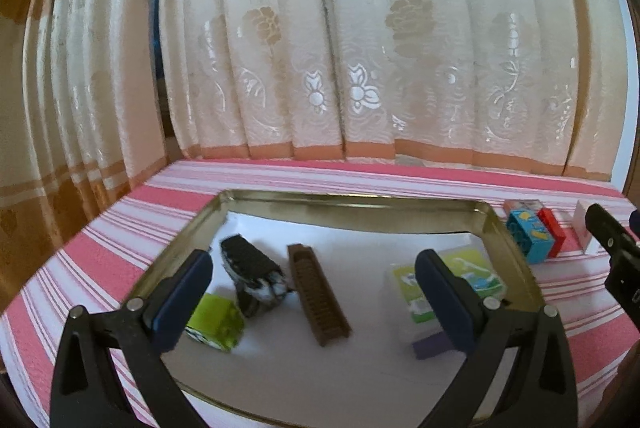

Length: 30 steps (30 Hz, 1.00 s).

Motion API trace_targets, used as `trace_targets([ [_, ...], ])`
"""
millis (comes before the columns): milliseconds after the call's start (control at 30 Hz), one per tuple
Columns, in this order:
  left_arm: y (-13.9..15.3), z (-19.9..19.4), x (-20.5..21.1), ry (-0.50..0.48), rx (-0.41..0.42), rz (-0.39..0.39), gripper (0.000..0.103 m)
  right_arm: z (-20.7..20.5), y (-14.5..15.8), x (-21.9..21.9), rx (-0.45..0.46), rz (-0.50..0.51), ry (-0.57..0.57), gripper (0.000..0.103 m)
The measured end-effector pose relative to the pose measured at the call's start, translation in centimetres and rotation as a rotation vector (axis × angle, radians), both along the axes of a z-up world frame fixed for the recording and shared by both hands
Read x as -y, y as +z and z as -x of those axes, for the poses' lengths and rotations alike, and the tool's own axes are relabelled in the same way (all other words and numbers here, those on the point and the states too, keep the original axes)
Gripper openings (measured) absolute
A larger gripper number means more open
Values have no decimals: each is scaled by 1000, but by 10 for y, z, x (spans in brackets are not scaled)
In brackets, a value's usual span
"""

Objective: Organize rigid objects
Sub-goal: 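Withdraw both tools from the tray toward the remaining objects, then grasp the tall beige patterned box with the right tool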

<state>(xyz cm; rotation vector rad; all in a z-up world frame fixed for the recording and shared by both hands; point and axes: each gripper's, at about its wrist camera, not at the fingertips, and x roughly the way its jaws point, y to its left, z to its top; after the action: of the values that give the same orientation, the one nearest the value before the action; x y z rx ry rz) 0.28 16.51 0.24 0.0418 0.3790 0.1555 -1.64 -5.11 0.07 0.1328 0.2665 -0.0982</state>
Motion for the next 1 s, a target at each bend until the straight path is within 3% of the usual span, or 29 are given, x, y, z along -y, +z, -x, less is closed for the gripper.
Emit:
trace_targets([
  [133,-1,2,9,-23,-7,34,103,1,-1,14,0,10,-18,88],
  [567,-2,12,58,-94,15,-14,102,7,-5,68,-17,17,-75,88],
  [1000,-5,20,130,-217,22,-67,102,9,-15,156,-83,-104,-205,88],
])
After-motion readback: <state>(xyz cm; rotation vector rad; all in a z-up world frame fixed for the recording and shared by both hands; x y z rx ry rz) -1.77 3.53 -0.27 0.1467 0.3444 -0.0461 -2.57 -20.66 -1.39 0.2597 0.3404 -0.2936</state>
